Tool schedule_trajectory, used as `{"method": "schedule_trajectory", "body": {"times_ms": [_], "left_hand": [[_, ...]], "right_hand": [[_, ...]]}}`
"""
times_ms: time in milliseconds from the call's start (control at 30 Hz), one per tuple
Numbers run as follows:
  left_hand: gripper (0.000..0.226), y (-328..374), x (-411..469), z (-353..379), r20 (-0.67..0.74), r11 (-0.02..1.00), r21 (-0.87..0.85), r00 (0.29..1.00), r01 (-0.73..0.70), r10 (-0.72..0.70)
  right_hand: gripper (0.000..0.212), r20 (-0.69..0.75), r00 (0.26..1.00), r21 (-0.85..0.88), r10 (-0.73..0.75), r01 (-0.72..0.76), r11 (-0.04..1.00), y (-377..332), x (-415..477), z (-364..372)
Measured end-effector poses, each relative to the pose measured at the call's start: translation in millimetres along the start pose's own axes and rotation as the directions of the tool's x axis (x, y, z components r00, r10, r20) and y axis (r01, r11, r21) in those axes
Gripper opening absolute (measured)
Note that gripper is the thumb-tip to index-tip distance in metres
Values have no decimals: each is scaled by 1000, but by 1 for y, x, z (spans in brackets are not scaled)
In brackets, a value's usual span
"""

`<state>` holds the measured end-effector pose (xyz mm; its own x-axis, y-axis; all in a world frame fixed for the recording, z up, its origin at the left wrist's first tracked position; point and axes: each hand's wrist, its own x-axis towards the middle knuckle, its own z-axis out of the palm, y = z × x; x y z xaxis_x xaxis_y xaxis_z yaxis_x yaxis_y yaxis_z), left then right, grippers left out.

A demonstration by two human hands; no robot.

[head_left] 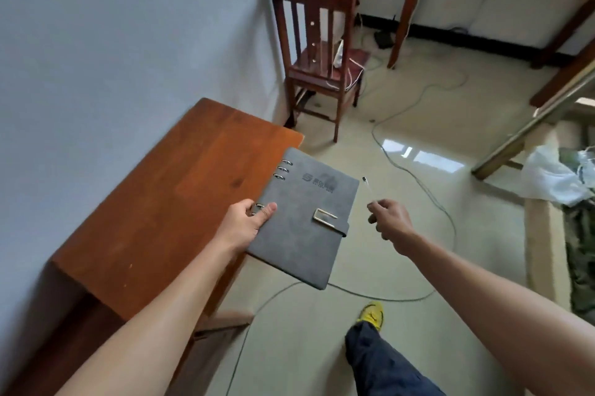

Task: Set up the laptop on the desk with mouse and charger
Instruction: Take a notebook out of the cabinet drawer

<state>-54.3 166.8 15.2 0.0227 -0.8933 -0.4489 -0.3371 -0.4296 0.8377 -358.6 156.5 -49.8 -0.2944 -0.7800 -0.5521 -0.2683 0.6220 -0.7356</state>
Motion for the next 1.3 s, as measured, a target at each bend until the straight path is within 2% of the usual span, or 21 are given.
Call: {"method": "schedule_trajectory", "body": {"times_ms": [100,233,567,733,967,1100,1300], "left_hand": [[40,50,52,54,0,999,18,999,-33,33],[27,115,111,140,14,1000,-25,1000,-10,10],[32,250,293,273,38,993,-105,998,46,-42],[34,334,414,338,96,996,-84,995,-2,10],[35,495,562,434,236,996,6,968,-94,90],[38,567,621,494,299,988,45,945,-150,130],[37,659,724,611,377,977,69,912,-200,160]], "right_hand": [[19,17,1000,-3,-18,18,1000,-22,50,-53],[23,-47,999,-49,-7,5,999,-40,114,-143],[25,-226,974,-115,20,-47,992,-111,293,-309],[21,-307,951,-118,15,-54,992,-166,402,-383],[20,-416,903,-52,105,-139,989,-241,517,-491],[21,-474,869,44,141,-137,990,-261,572,-549],[23,-511,846,139,153,-95,986,-291,702,-648]]}}
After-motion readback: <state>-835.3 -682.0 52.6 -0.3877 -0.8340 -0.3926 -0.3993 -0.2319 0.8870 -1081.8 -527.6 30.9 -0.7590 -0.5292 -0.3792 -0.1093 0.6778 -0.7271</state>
